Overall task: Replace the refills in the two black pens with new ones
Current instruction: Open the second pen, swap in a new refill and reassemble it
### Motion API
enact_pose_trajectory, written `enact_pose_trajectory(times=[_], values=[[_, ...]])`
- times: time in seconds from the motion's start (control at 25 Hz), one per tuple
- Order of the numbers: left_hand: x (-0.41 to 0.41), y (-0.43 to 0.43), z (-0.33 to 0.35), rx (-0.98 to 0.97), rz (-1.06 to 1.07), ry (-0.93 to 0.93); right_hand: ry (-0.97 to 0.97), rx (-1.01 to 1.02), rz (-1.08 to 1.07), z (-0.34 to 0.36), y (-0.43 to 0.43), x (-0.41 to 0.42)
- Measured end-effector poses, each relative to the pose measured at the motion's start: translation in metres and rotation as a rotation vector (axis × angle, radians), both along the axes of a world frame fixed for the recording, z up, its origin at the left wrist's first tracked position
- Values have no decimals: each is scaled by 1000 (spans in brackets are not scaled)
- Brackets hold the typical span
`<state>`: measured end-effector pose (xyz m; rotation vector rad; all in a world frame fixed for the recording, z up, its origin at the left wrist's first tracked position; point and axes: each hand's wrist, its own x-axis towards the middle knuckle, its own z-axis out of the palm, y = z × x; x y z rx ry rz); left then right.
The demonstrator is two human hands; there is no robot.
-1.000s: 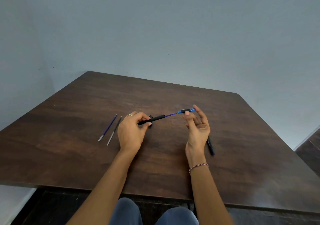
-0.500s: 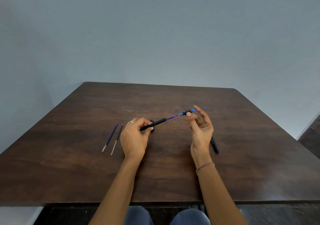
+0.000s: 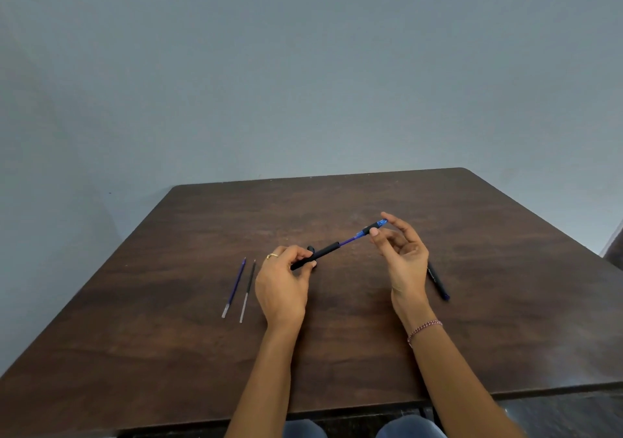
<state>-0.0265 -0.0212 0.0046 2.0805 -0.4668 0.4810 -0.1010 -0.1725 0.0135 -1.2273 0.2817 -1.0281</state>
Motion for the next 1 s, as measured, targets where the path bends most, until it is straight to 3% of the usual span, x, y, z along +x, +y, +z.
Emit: enact_pose_trajectory(times=[0.52,1.0], values=[[-2,-1,-1,-7,-84,23,94,-190,23,-8,2,4],[0,-1,-2,-20,-99,12,112,-158,34,-10,1,6]])
